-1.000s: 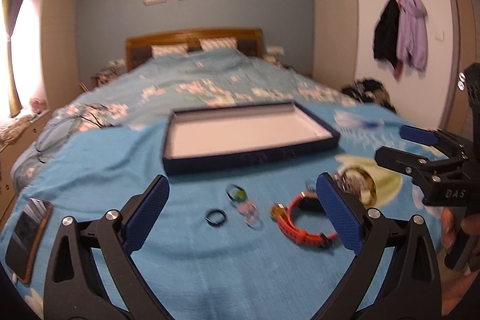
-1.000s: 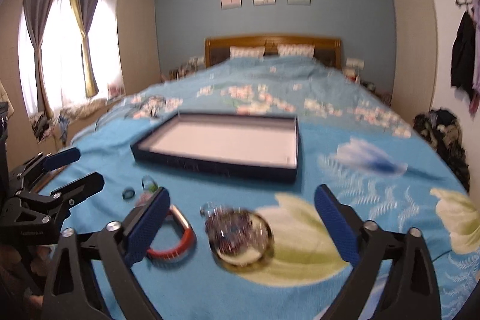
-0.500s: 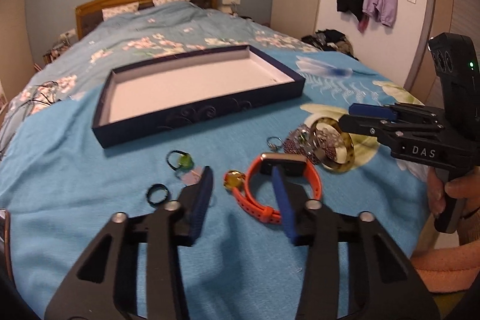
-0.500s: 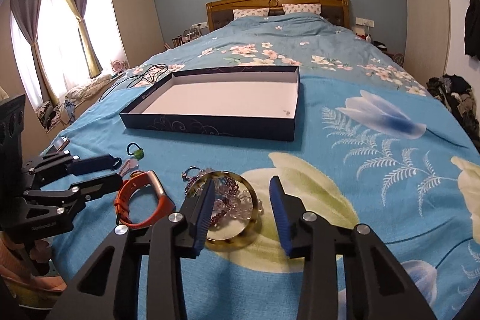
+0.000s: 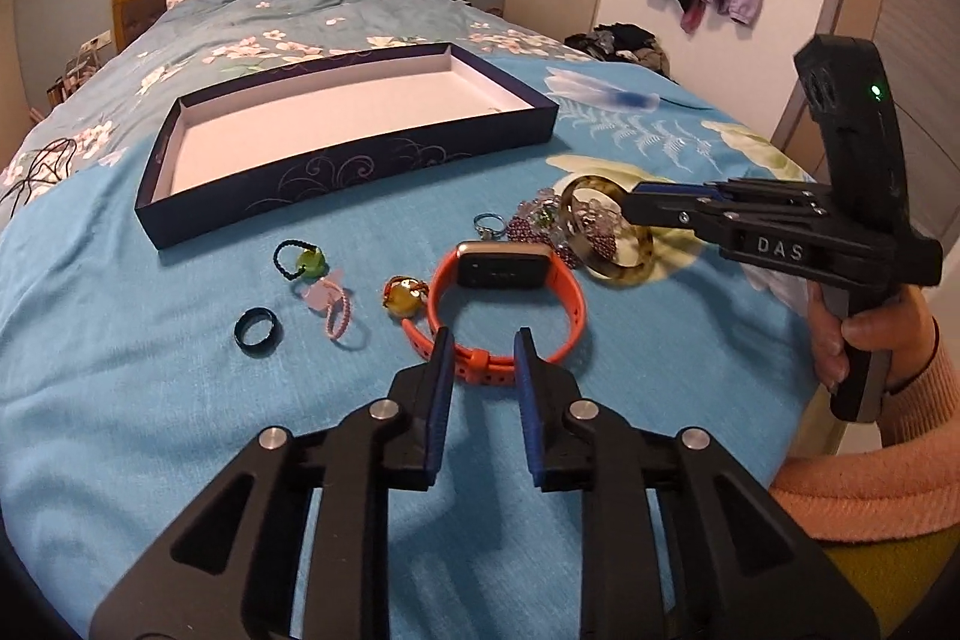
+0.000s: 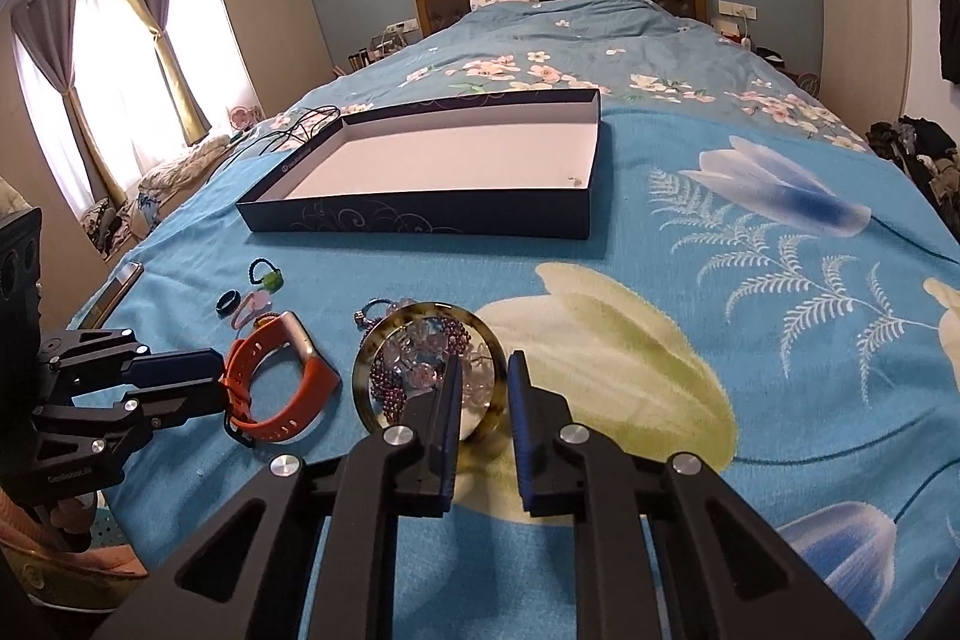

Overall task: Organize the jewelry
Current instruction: 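Grasp the orange watch band with the left gripper while the right gripper grasps the tortoiseshell bangle, then carry the watch band and bangle into the tray box and open both grippers, then withdraw both grippers from the tray box toward the remaining jewelry, then grasp the clear crystal bead bracelet with the right gripper and lift, then grasp the pink hair tie with the left gripper while the right gripper holds the crystal bracelet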

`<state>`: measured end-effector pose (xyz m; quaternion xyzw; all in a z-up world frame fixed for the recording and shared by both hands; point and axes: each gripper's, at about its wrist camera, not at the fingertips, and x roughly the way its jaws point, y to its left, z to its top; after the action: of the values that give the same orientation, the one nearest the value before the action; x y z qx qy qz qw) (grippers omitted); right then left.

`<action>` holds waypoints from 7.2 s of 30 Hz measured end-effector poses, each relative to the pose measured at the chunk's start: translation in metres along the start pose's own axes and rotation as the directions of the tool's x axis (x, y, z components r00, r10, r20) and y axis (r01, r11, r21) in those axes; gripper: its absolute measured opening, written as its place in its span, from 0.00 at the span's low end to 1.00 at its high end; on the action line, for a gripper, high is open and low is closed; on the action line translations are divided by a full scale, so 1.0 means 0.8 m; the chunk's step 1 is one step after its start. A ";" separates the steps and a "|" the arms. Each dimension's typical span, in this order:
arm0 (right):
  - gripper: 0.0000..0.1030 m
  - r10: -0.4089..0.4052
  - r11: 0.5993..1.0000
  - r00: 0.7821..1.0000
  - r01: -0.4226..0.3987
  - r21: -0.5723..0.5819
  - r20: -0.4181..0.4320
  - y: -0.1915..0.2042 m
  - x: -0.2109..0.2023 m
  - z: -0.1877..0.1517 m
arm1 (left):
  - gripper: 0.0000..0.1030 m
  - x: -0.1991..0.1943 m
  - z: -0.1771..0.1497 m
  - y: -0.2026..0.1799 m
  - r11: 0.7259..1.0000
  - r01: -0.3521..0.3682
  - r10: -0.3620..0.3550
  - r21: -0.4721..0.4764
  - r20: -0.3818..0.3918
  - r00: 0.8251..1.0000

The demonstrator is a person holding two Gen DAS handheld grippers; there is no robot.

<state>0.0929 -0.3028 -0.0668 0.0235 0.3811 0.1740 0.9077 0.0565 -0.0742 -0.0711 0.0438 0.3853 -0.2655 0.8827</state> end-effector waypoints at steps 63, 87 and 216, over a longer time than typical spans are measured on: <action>0.06 0.024 0.997 0.999 -0.022 -0.067 0.028 -0.002 0.101 0.194 | 0.07 0.053 0.197 0.182 0.971 -0.191 0.193 -0.146 0.000 0.981; 0.06 -0.062 0.998 0.978 0.065 0.007 -0.199 -0.013 0.248 0.252 | 0.07 0.194 0.271 0.269 0.939 -0.286 0.255 -0.190 -0.170 0.952; 0.08 0.150 0.982 0.985 -0.158 -0.105 -0.081 0.036 0.038 0.051 | 0.37 0.031 0.027 0.082 0.998 -0.066 0.065 -0.013 -0.033 0.997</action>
<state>0.1325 -0.2619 -0.0539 -0.0041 0.4005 0.2653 0.8771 0.1174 -0.0346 -0.0819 0.0544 0.4000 -0.2328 0.8848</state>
